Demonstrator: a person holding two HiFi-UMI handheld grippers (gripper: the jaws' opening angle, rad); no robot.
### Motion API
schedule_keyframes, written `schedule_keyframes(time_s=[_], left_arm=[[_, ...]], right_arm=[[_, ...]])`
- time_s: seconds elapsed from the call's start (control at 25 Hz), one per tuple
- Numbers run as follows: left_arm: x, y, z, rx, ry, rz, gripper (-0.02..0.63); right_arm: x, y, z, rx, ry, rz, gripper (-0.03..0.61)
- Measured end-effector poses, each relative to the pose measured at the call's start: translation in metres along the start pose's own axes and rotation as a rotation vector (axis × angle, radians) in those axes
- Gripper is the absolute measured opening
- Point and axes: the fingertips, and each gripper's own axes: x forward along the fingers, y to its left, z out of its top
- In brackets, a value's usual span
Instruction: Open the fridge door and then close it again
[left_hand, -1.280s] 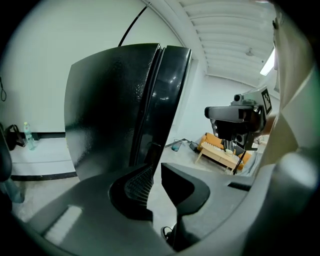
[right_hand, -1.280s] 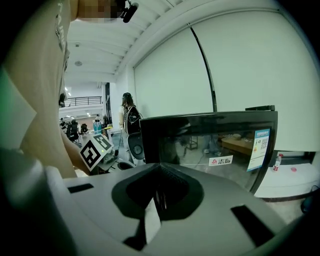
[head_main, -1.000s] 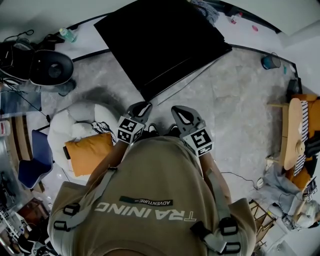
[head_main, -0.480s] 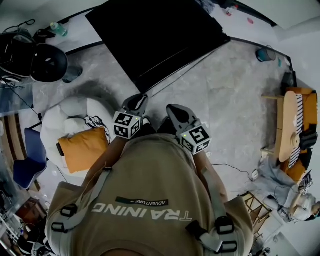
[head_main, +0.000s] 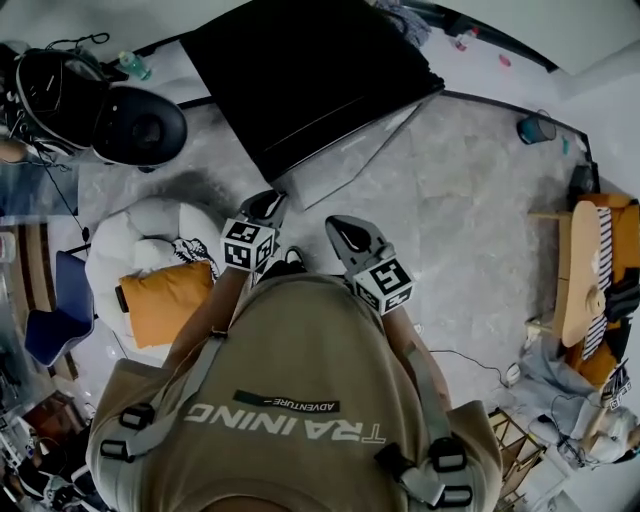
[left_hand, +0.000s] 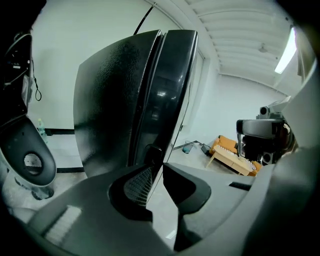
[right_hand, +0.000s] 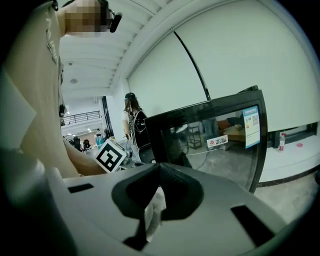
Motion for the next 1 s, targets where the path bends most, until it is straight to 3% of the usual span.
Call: schedule_keyframes(time_s=[0.76, 0.88, 1.0], left_arm=[[-0.002, -0.011, 0.005, 0.003, 0.024, 0.147, 0.052], [-0.004, -0.039, -0.005, 0.028, 0.029, 0.122, 0.052], [-0.001, -0.071, -0.015, 0.030, 0.015, 0.163, 0.052]], right_arm=[[-0.046, -0.004, 0.003, -0.035, -0.015, 0.104, -0.005], [-0.055, -0.006, -0.002, -0.034, -0.005, 0.109, -0.005], [-0.068, -0.013, -0.008, -0.030, 0.009, 0.104, -0.005]])
